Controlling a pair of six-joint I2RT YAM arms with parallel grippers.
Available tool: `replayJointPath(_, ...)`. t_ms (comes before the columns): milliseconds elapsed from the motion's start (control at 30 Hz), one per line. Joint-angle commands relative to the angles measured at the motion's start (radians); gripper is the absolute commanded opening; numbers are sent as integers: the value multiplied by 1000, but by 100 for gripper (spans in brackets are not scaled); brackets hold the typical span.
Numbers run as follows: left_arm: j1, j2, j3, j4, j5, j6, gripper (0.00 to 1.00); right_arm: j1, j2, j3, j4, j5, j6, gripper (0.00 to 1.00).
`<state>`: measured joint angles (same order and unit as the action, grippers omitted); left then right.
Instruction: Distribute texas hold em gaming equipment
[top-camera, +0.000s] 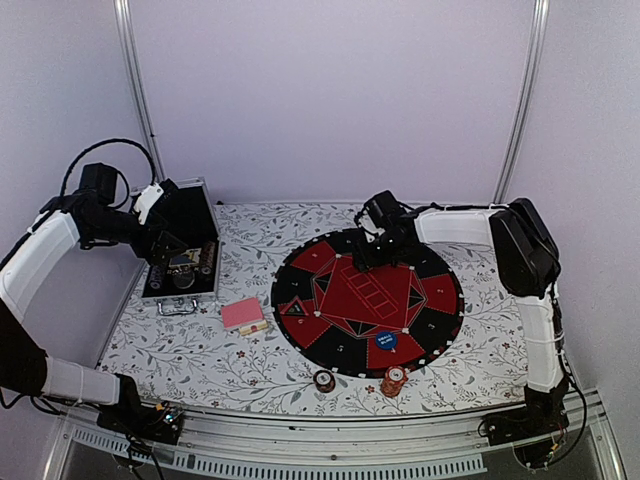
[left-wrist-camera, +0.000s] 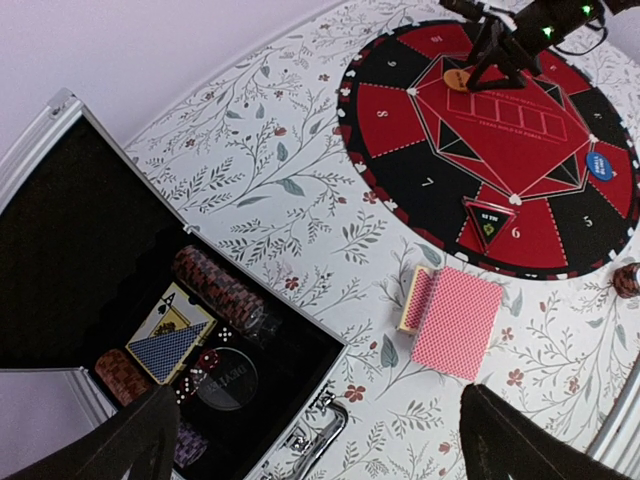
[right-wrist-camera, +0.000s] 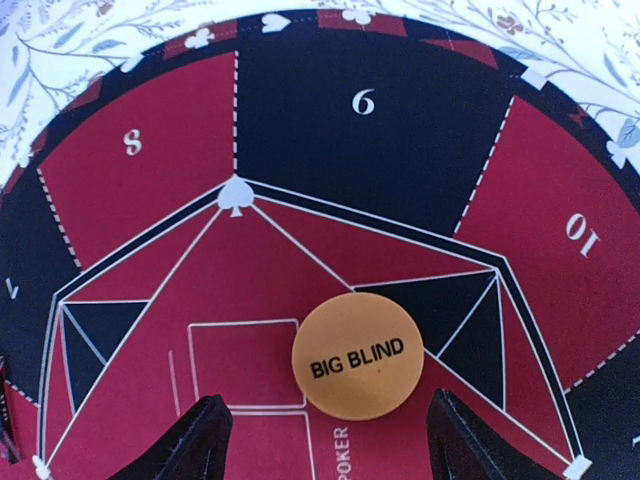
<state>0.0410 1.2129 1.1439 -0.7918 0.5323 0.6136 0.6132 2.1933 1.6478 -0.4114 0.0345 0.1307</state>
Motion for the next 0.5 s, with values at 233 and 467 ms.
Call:
replayJointPath(233,-10,-2,35,-6,19,-9,100,-7,148,109,-53,113,-69,68)
replayJointPath(467,-10,-15,28,-13,2,-1,100,-43,186,133,-53,139,-63,55)
